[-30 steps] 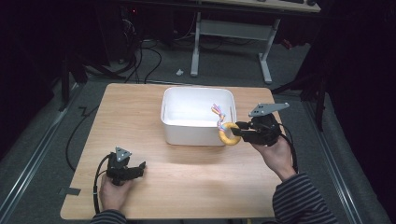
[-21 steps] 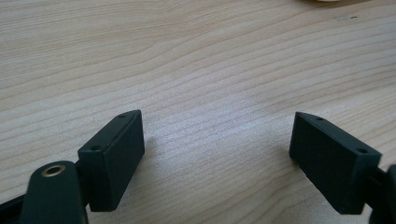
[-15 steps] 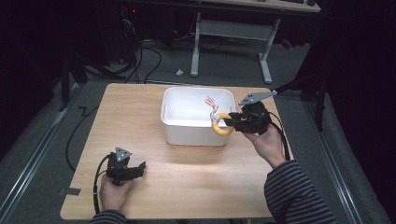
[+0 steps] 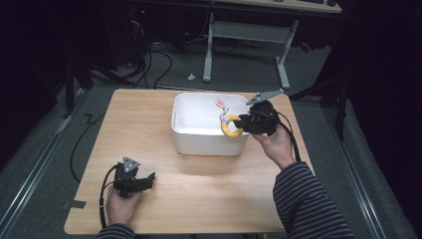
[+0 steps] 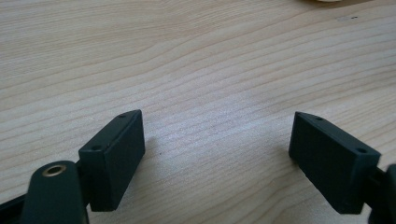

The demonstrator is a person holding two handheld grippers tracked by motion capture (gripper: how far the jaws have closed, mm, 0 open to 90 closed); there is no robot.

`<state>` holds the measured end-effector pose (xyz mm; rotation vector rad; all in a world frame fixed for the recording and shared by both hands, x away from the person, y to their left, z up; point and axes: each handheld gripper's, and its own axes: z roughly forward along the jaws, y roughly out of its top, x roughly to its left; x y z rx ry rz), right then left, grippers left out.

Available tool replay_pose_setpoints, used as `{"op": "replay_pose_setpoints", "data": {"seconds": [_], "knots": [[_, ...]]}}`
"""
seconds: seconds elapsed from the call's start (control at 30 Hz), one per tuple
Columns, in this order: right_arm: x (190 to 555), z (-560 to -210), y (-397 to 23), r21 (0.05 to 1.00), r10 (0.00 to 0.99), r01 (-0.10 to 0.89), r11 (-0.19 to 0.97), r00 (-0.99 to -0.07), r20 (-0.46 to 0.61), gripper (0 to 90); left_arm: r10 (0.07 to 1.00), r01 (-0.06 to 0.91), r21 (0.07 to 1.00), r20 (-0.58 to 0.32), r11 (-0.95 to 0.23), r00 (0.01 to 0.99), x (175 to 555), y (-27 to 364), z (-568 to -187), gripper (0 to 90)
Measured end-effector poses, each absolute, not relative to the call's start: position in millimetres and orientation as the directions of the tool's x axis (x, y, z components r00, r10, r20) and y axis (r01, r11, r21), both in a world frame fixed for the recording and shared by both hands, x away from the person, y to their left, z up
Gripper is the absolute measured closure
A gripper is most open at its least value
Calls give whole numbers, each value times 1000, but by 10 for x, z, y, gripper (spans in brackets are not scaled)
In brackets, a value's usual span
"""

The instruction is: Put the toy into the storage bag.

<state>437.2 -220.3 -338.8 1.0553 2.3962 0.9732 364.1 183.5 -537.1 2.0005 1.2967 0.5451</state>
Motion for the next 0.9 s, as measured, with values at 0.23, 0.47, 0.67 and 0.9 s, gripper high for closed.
{"op": "replay_pose_setpoints", "data": {"seconds": [0.23, 0.47, 0.67, 0.9], "knots": [[4471, -3429, -2171, 706, 763, 529, 472, -646, -26, 685, 910, 624, 734, -18, -270, 415, 3641, 1835, -5371, 189], [4582, -3494, -2125, 689, 774, 546, 476, -632, -34, 685, 910, 624, 734, -18, -270, 415, 3641, 1836, -5371, 189], [4652, -3541, -2050, 673, 776, 555, 489, -629, -44, 685, 910, 624, 734, -18, -270, 415, 3641, 1836, -5371, 189], [4726, -3595, -1968, 665, 778, 565, 489, -627, -40, 685, 910, 624, 734, -18, -269, 414, 3641, 1835, -5371, 189]]}}
